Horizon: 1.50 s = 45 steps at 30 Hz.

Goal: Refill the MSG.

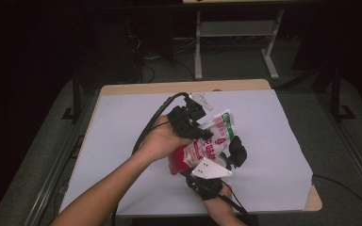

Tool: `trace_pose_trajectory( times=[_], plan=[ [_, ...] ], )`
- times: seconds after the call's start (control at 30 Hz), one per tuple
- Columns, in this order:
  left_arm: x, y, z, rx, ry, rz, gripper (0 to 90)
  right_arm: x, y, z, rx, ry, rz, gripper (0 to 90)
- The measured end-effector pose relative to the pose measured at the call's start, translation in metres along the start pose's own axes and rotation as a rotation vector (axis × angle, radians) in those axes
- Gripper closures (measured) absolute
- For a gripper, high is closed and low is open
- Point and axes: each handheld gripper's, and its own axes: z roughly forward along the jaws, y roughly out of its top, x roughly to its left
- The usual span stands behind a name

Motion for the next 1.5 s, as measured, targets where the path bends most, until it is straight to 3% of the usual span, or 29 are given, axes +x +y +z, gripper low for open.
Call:
trace_pose_trajectory(
  times=[1.5],
  plan=[
    [0.0013, 0.002, 0.0013, 0.006, -0.007, -0.001, 90.0, -0.0003, -0.0006, -0.0004, -0.001, -0.002, 0.005, 90.0]
  ],
)
